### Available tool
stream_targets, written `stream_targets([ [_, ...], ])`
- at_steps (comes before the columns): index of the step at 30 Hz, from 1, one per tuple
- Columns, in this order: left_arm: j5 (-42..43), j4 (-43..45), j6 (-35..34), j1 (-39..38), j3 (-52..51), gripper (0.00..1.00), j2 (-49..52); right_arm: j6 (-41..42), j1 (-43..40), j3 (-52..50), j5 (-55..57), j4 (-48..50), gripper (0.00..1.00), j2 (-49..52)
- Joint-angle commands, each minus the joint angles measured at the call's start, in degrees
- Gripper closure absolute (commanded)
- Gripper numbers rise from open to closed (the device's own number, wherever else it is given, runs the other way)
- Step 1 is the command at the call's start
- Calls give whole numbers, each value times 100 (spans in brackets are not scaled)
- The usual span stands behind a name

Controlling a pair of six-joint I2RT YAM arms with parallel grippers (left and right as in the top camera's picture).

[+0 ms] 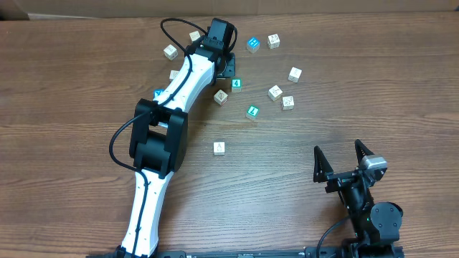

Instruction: Form a horizontal line

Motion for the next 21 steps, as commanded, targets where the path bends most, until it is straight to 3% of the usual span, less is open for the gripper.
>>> stream_targets([
  [1,44,-37,52,-33,-9,71,-166,13,26,-59,28,28,0,-57],
  [11,-323,-750,50,-33,-9,79,-1473,13,26,-59,28,28,0,-57],
  [21,-358,-2579,-66,-37,-9,87,-3045,13,26,-59,28,28,0,-57],
])
